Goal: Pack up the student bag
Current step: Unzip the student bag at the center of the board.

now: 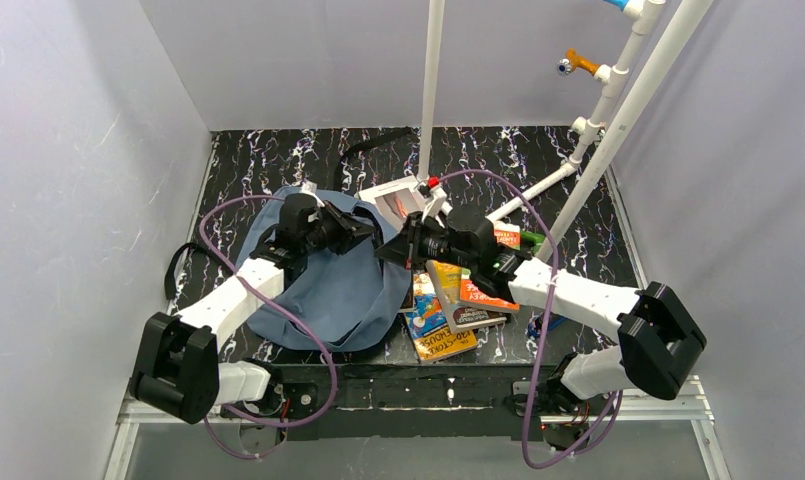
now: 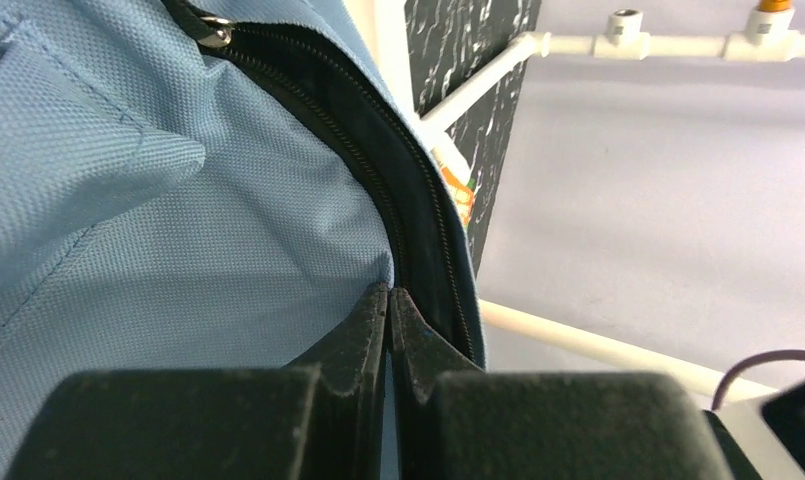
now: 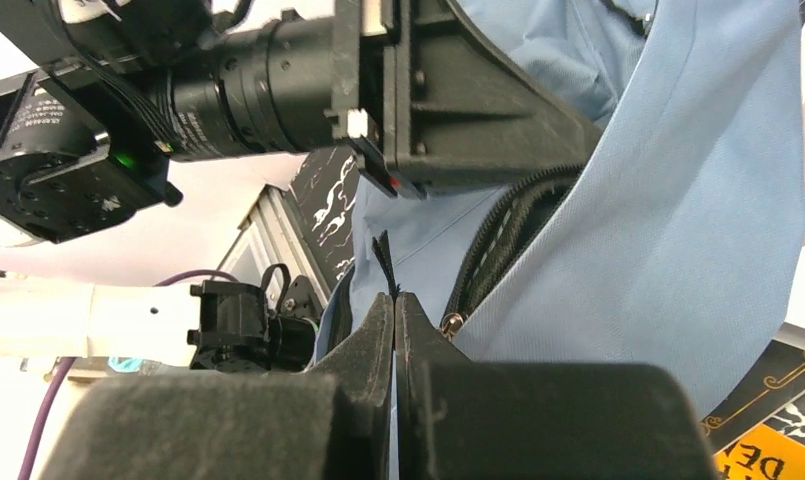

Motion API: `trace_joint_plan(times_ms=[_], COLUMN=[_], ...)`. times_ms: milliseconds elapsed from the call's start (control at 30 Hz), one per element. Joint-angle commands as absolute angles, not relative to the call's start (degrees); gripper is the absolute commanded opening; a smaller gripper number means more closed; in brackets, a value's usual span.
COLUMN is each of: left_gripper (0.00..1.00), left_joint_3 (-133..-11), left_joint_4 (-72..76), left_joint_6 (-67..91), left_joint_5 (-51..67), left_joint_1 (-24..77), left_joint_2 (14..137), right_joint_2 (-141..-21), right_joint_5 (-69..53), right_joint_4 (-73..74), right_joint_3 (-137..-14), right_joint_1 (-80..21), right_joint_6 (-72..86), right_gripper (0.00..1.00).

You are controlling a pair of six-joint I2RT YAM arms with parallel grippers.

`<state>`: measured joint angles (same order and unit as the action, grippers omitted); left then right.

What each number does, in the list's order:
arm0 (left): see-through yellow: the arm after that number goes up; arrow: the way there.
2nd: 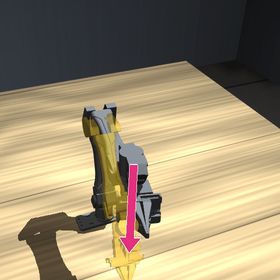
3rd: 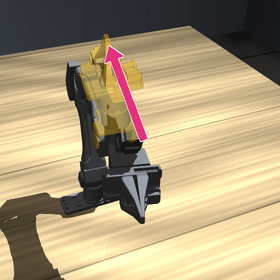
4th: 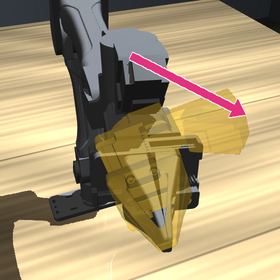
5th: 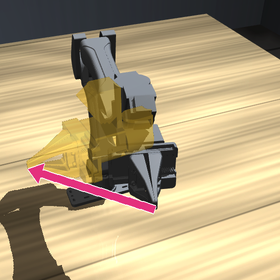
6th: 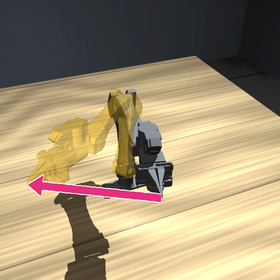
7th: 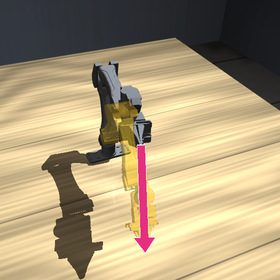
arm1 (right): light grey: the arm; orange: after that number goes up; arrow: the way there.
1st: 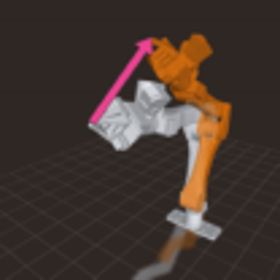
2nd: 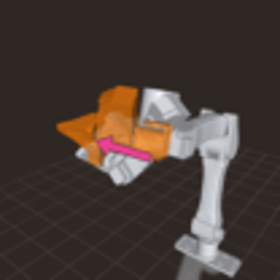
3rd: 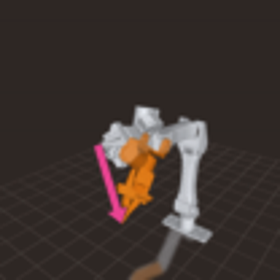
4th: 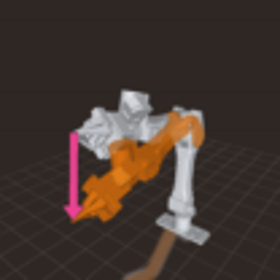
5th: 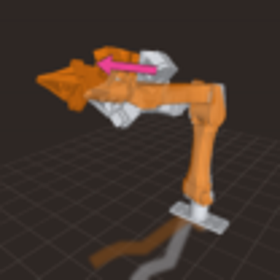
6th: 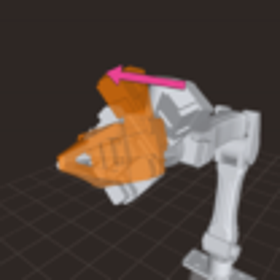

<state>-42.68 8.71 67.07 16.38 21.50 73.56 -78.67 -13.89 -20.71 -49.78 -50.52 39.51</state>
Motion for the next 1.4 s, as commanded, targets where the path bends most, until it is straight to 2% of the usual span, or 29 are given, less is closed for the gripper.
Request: trace_joint_plan(times_ms=[0, 200, 400, 567, 667, 767, 900, 933, 1133, 1367], left_gripper=[0.0, 0.0, 0.0, 0.0, 0.24, 0.44, 0.76, 0.81, 0.85, 0.78], left_joint_3=[-42.95, -47.26, -48.08, -48.82, -48.13, -46.99, -45.36, -44.95, -43.24, -43.94], left_joint_4=[12.04, 11.95, 11.56, 8.51, 1.22, -7.25, -9.94, -9.9, -7.95, -7.64], left_joint_6=[64.68, 63.2, 60.04, 56.26, 52.75, 49.76, 49.5, 50.13, 51.66, 47.14], left_joint_5=[13.42, 13.26, 12.76, 16.13, 17.15, 17.18, 18.28, 19.29, 23.2, 19.06], left_joint_1=[20.15, 19.99, 19.41, 19.36, 19.37, 19.34, 19.41, 19.42, 22.53, 27.55], left_joint_2=[69.03, 72.09, 72.64, 70.71, 66.98, 61.5, 56.08, 55.66, 59.39, 63.8], right_joint_2=[-76.74, -78.82, -74.79, -74.6, -74.79, -75.37, -75.92, -75.87, -74.85, -73.74], right_joint_5=[-17.88, -14.5, -7.89, -7.75, -9.85, -12.44, -13.36, -13.6, -13.7, -13.33], right_joint_4=[-27.88, -30.5, -19.05, -15.56, -18.74, -21.65, -21.93, -21.75, -22.17, -20.52], right_joint_3=[-46.38, -42.04, -45.64, -49.28, -47.93, -46.96, -47.08, -47.11, -45.85, -46.4], right_joint_1=[-52.45, -62.16, -61.73, -60.49, -59.79, -59.08, -58.74, -58.63, -58.3, -58.18], right_joint_6=[43.6, 46.22, 38.33, 34.54, 34.12, 33.86, 33.31, 33.39, 33.76, 33.27], right_gripper=[0.01, 0.01, 0.01, 0.01, 0.01, 0.01, 0.01, 0.01, 0.01, 0.01])
